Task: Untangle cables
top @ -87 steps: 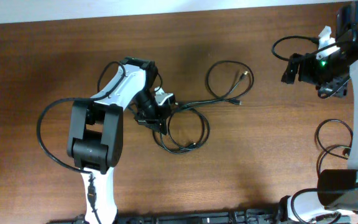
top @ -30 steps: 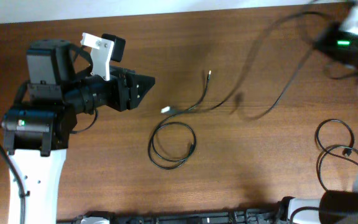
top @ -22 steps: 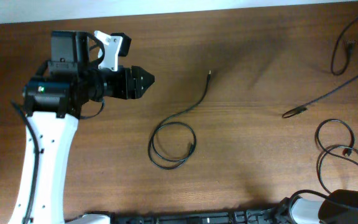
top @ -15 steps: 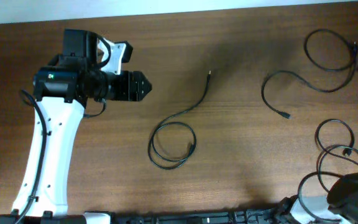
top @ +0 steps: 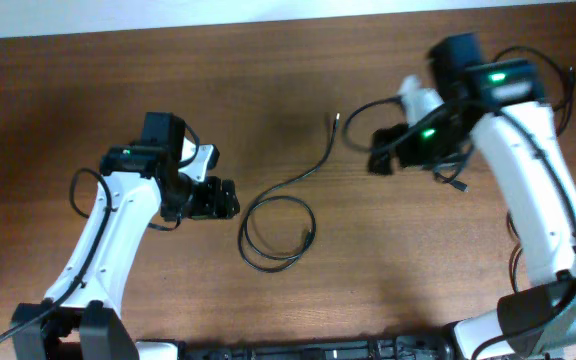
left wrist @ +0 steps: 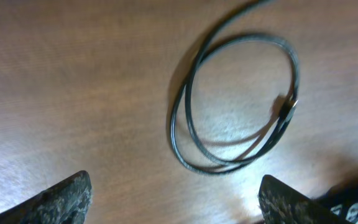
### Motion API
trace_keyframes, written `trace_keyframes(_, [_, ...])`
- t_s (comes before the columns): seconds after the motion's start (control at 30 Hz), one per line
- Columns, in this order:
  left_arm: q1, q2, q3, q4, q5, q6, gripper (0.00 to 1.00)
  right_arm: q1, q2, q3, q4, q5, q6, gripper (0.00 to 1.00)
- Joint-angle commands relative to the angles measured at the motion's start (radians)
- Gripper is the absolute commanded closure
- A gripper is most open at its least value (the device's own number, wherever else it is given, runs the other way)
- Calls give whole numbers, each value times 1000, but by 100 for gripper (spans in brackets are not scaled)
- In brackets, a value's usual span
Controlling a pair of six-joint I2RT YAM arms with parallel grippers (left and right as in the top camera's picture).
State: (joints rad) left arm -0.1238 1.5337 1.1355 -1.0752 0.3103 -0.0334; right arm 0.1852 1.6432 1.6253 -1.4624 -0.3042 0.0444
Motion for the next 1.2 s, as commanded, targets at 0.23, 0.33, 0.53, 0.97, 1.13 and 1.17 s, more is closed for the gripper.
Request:
trace_keyframes(0.23, [2, 5, -213, 195, -86, -11, 36, 408, 0, -414, 445, 2, 146, 1])
trace_keyframes(0.33, [111, 5, -213, 226, -299, -351, 0, 537, 0, -447, 592, 18, 60, 1])
trace_keyframes(0.53, [461, 5, -213, 306, -175, -400, 1, 744, 90, -455, 865, 144, 11, 1])
trace_keyframes(0.97, [465, 5, -213, 297, -176, -400, 1, 783, 247, -455, 1014, 160, 16, 33])
trace_keyframes(1.13, [465, 5, -213, 296, -176, -399, 1, 782, 289, -455, 1035, 193, 20, 34])
trace_keyframes(1.17, [465, 5, -213, 296, -176, -399, 1, 782, 290, -455, 1041, 193, 20, 35])
